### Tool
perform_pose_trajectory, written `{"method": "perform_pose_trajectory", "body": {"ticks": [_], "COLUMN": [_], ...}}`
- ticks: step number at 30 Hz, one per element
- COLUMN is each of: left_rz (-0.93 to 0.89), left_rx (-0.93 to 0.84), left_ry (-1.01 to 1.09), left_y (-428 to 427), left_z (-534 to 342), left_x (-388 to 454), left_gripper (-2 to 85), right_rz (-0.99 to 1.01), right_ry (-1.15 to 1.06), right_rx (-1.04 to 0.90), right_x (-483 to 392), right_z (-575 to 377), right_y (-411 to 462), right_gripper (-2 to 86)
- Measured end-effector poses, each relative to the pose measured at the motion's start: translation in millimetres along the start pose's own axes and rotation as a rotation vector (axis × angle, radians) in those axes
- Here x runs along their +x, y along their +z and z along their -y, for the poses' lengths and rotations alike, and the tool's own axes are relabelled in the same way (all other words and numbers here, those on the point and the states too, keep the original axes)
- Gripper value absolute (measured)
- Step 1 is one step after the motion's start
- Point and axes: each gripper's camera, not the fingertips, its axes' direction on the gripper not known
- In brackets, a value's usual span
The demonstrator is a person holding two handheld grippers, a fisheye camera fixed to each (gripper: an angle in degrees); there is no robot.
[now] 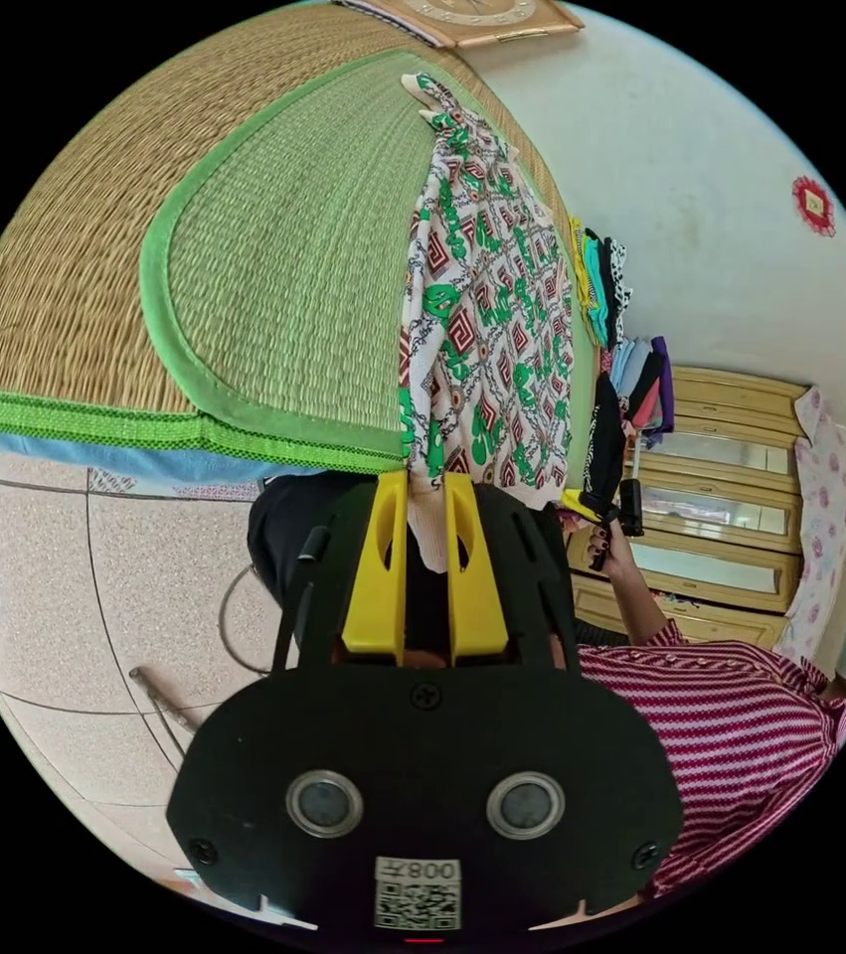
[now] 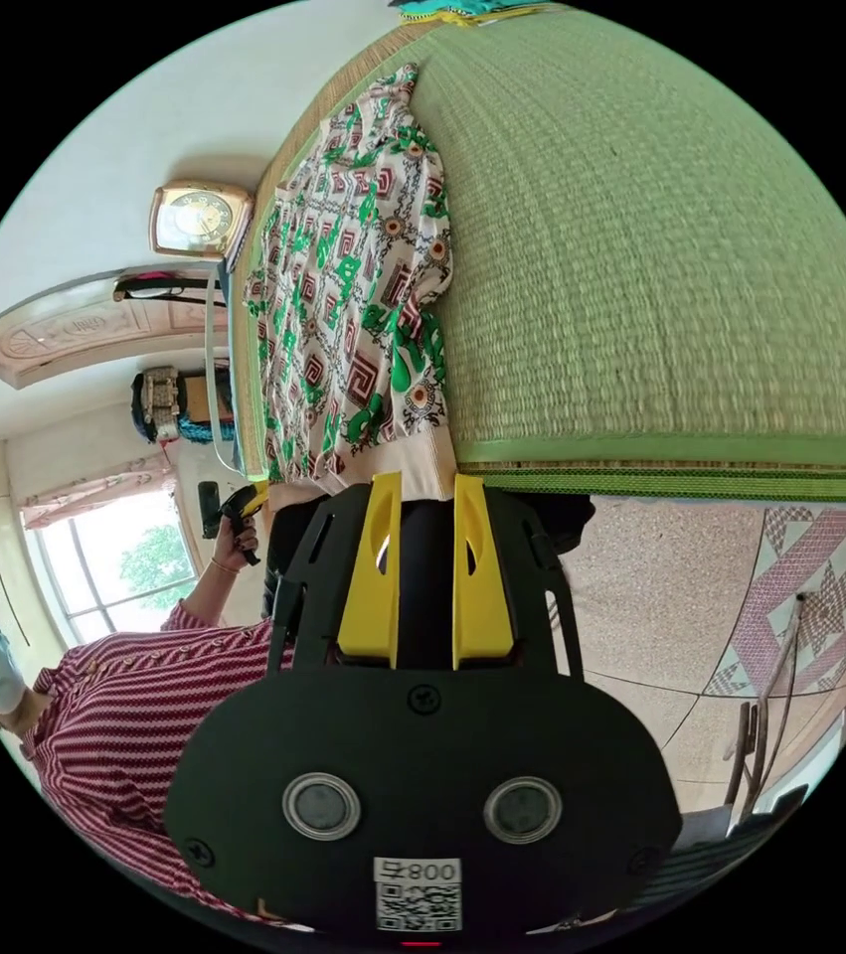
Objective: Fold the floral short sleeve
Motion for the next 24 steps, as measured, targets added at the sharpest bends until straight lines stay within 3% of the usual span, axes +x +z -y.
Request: {"method": "perform_pose_trajectory", "body": {"ticks": [5,11,16,24], "left_rz": [-0.063,-0.186,-0.102,-0.082], "left_rx": [0.032,0.212,0.238,0.101], "left_ry": [0.021,0.196,0.295,0.022], "left_y": [-44.1,-155.4,-213.0,-167.8], "left_z": [12.2,28.7,4.6,-29.3], "left_x": [15.1,79.3,106.3,10.3], "left_gripper": [2.7,1.9,1.8,1.7], "right_rz": [0.007,0.105,-0.024,0.162], "right_ry": [-0.021,-0.170,-0.318,-0.022], "right_rx": [0.005,0.151,0.239,0.117], "right_x": [-13.6,-66.4,-123.8,4.6], "right_z": [15.2,36.0,4.7,-9.0], "right_y": [-32.1,-149.5,-239.2,-165.5], "right_gripper": [2.7,1.5,1.2,1.2]}}
